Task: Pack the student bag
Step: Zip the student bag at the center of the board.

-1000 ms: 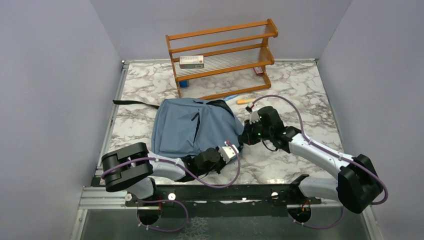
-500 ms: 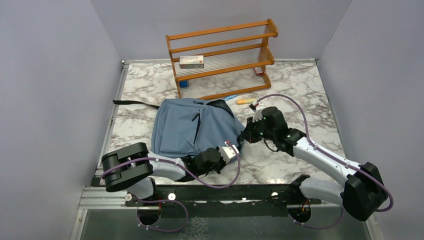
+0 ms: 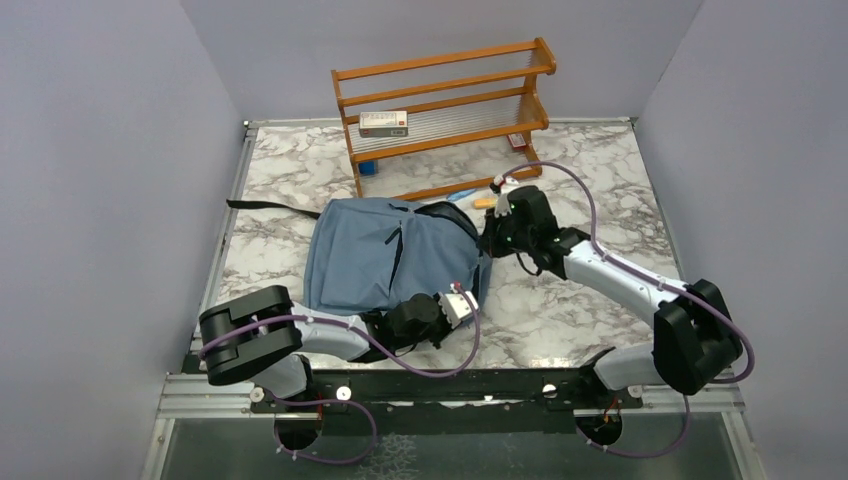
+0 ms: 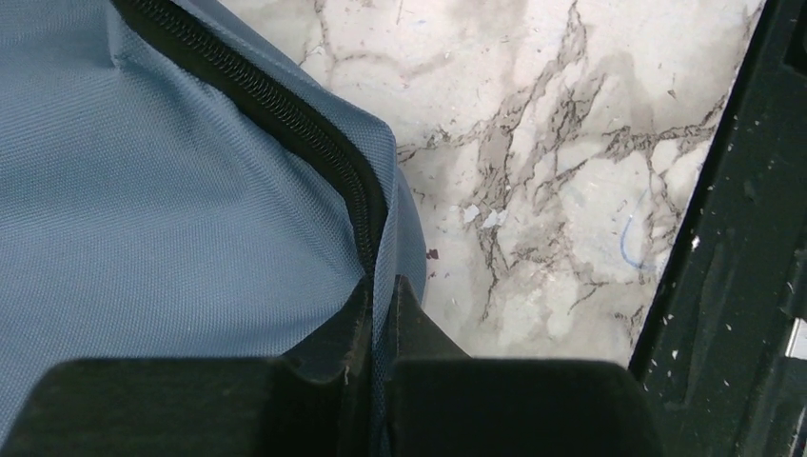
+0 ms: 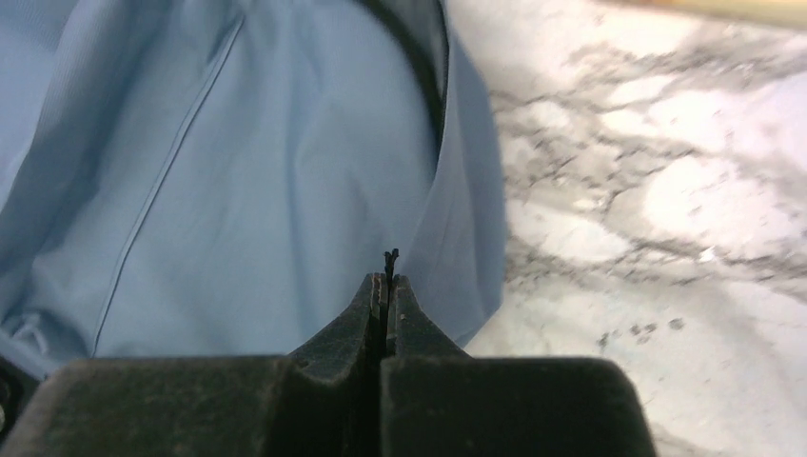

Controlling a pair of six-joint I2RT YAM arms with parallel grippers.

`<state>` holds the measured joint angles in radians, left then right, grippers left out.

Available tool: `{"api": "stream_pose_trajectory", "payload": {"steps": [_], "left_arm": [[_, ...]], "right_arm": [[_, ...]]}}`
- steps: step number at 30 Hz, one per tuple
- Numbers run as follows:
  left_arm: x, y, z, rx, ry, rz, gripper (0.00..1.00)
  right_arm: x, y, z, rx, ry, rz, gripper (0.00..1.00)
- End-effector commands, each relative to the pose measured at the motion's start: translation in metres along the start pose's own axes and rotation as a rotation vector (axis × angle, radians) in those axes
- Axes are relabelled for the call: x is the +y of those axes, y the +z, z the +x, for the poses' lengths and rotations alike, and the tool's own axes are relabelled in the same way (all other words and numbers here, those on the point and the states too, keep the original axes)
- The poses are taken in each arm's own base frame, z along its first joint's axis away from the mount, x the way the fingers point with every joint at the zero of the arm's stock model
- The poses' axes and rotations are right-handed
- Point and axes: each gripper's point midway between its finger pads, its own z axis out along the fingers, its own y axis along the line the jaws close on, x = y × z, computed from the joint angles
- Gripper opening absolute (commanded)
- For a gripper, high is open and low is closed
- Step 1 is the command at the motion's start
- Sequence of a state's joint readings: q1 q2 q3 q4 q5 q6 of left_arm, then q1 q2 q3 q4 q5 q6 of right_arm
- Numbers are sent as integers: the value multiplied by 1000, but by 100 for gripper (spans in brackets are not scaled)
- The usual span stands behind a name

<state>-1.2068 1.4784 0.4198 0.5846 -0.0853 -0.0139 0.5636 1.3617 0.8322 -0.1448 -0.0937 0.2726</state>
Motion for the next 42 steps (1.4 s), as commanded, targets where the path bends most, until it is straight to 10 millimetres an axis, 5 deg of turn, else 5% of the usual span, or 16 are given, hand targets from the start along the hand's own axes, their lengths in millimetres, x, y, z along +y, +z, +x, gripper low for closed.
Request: {"api": "stream_pose_trajectory", "payload": {"steps": [1, 11, 17, 21, 33, 42], "left_arm": [[-39, -18, 40, 143, -13, 197, 0], [-32, -34, 33, 150, 5, 176, 0], [-21, -42, 6, 99, -2, 113, 0], [-15, -51, -35, 36, 18, 81, 0], [2, -103, -200, -191, 177, 46, 0], [28, -142, -270, -283, 274, -43, 0]], "right_arm": [[-22, 0, -83, -230, -40, 71, 1], [-61, 6, -132, -303, -28, 121, 0], [-45, -24, -156, -376, -5, 64, 1], [-30, -62, -170, -430, 1, 35, 1], [3, -173, -238, -647, -24, 17, 1], [17, -201, -266, -712, -60, -5, 0]]}}
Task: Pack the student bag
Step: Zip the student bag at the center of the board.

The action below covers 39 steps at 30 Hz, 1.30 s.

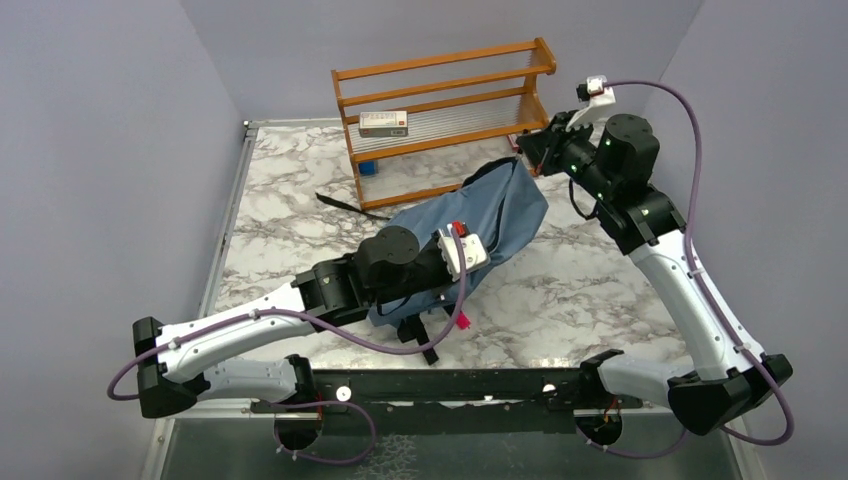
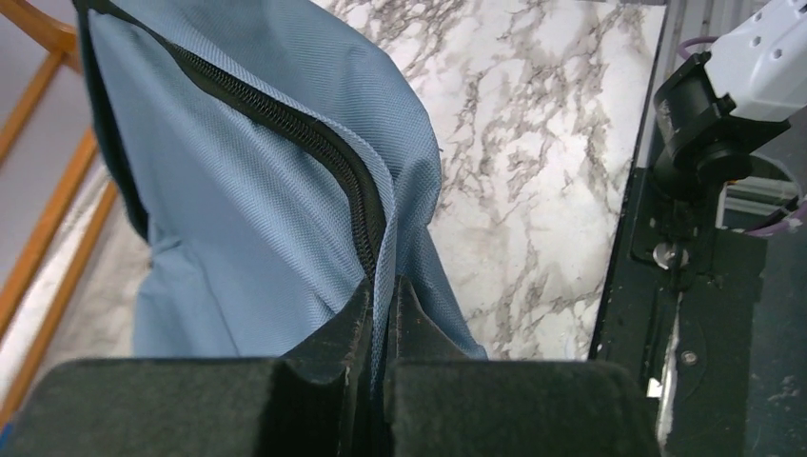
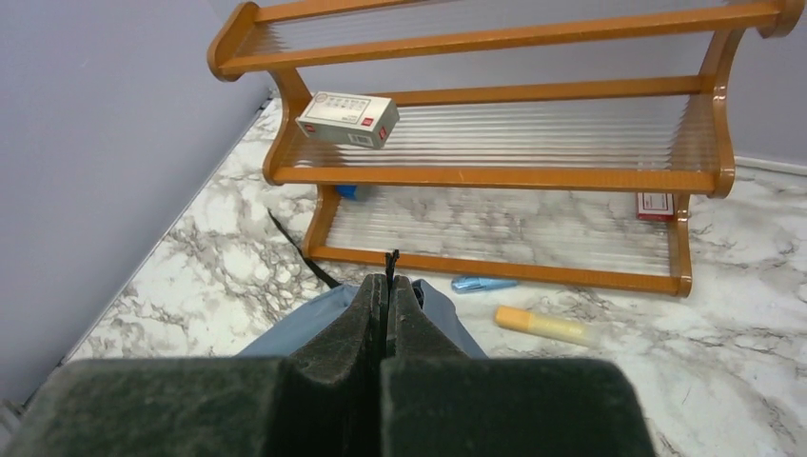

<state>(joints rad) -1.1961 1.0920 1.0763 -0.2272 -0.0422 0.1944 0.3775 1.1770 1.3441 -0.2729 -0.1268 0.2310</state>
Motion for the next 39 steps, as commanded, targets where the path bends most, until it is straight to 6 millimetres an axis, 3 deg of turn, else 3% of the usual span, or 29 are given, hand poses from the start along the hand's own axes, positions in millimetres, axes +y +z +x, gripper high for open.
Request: {"api": "stream_pose_trajectory", "payload": {"steps": [1, 7, 15, 21, 26, 31, 35, 39], "left_arm": [[30, -21, -38, -45, 106, -77, 0], [69, -28, -52, -46, 183, -181, 0], [121, -34, -98, -106, 282, -258, 0], [142, -26, -146, -167, 411, -257, 0], [156, -14, -165, -197, 474, -243, 0], [186, 6, -157, -217, 491, -225, 0], [230, 19, -144, -246, 466, -209, 0], [279, 24, -148, -299, 435, -218, 0]], "right_arm": [[8, -8, -50, -127, -28, -16, 1], [20, -4, -78, -171, -35, -60, 1], [36, -7, -128, -252, -61, -102, 0], [41, -17, -171, -343, -87, -89, 0], [37, -33, -195, -400, -118, -31, 1], [23, -44, -190, -392, -142, 50, 0], [16, -40, -172, -350, -140, 69, 1], [14, -29, -177, -356, -147, 72, 0]]}}
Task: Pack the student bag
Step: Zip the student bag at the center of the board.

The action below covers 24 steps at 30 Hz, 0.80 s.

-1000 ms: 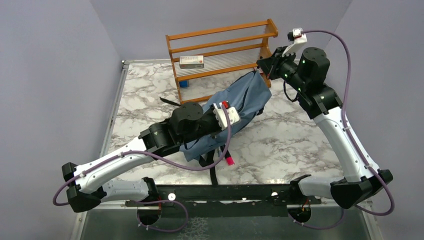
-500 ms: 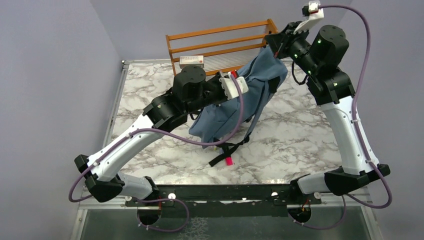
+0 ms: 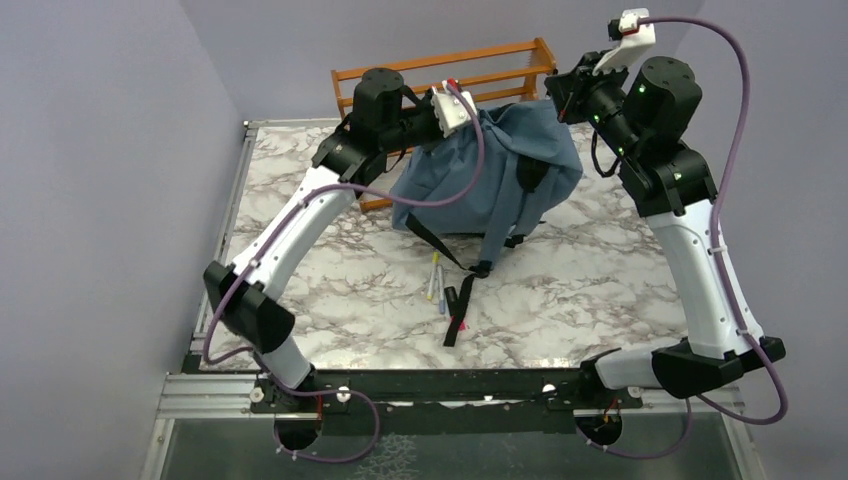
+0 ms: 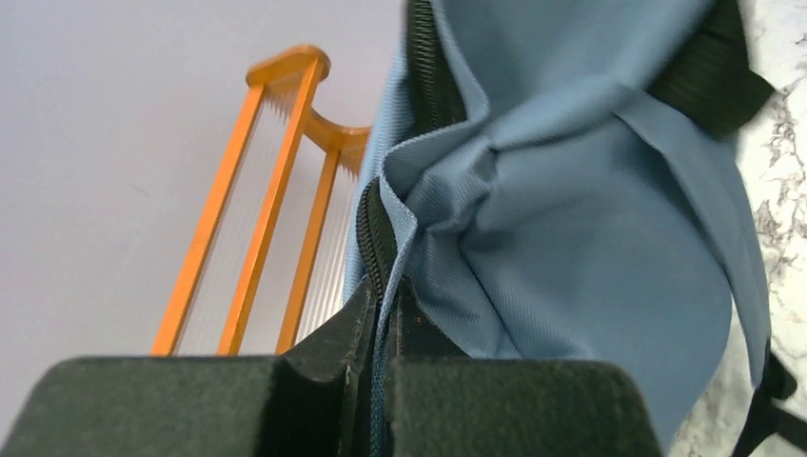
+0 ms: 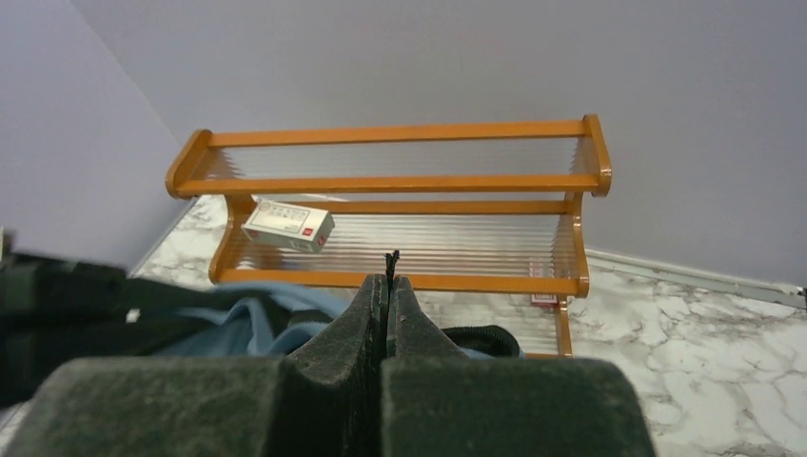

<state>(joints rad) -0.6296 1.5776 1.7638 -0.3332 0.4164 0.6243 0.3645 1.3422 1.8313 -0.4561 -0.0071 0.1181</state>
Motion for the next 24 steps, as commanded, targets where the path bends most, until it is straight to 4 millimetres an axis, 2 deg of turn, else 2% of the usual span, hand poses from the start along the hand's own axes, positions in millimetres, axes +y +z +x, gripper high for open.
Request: {"api": "stream_pose_trajectory", "payload": {"steps": [1, 3, 6, 9, 12, 14, 21, 24], "left_arm": [[90, -5, -46, -238, 80, -126, 0], [109, 2, -40, -268, 68, -129, 0], [131, 1, -46, -321, 73, -144, 0], [124, 3, -47, -342, 82, -92, 0], [95, 1, -31, -324, 47, -7, 0], [70, -4, -12, -308, 19, 34, 0], [-37, -33, 50, -222, -167, 172, 0], [-85, -44, 72, -156, -233, 238, 16]], "right_arm": [[8, -7, -66, -205, -19, -23, 0], [3, 7, -73, -218, -27, 5, 0], [2, 29, -79, -224, -38, 13, 0], [7, 36, -77, -218, -29, -11, 1], [16, 22, -58, -180, -7, -70, 0], [21, 12, -32, -118, 18, -105, 1], [41, -32, 87, 202, 176, -219, 0], [51, -51, 140, 369, 249, -262, 0]]}}
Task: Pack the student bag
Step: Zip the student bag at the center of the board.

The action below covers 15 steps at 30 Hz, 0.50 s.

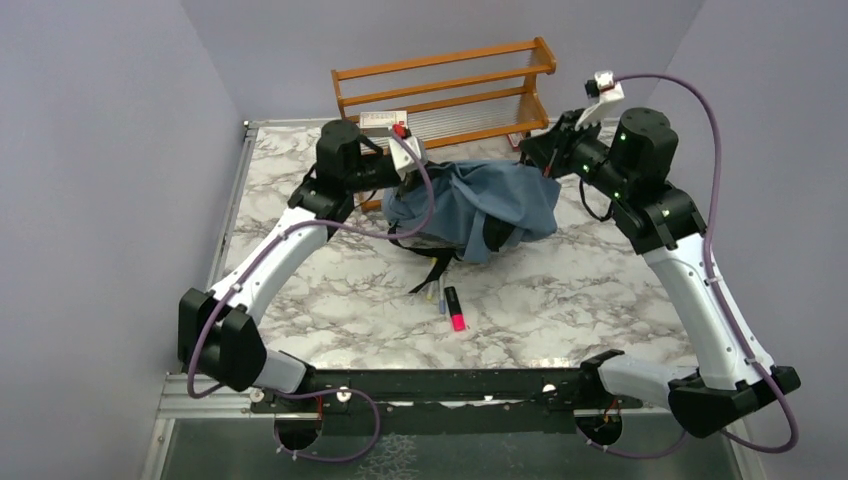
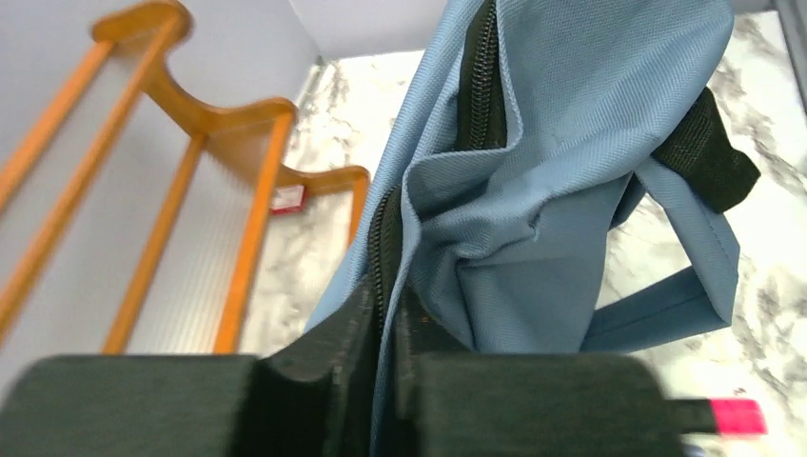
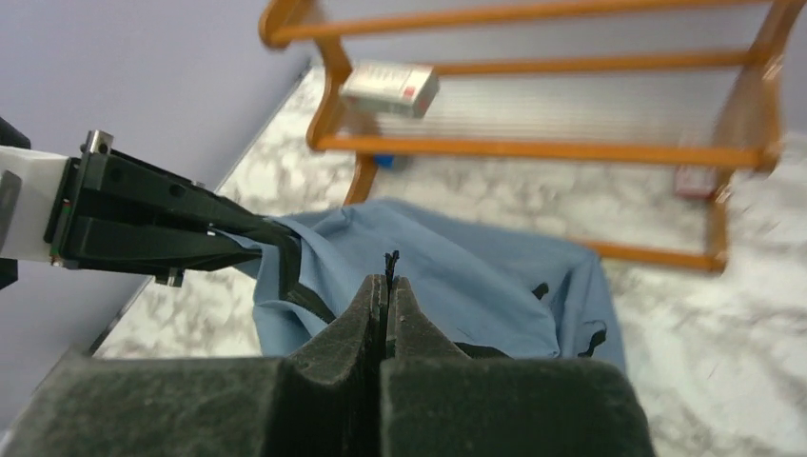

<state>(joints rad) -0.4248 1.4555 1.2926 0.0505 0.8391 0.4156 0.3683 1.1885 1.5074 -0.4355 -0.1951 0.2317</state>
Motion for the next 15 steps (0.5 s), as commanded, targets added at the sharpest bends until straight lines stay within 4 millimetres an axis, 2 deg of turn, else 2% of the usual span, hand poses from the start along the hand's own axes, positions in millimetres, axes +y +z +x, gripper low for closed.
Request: {"api": "stream_pose_trajectory", "payload": {"steps": [1, 4, 5, 7, 9, 12, 15], "left_arm": [[-61, -11, 16, 19, -46, 81, 22], [-96, -20, 38, 84, -76, 97, 42], [-110, -23, 48, 111, -96, 109, 46], [-129, -28, 54, 134, -114, 131, 53], [-142, -33, 51, 134, -138, 144, 59], [-161, -35, 35, 100, -160, 186, 71], [-175, -31, 17, 70, -180, 226, 79]], "right_arm": [[19, -12, 74, 227, 155, -112, 1], [26, -25, 108, 312, 236, -144, 0], [28, -28, 116, 333, 260, -156, 1], [34, -35, 127, 362, 303, -182, 1], [40, -41, 138, 400, 341, -207, 1], [46, -48, 150, 453, 379, -232, 1], [41, -53, 164, 493, 389, -202, 0]]}}
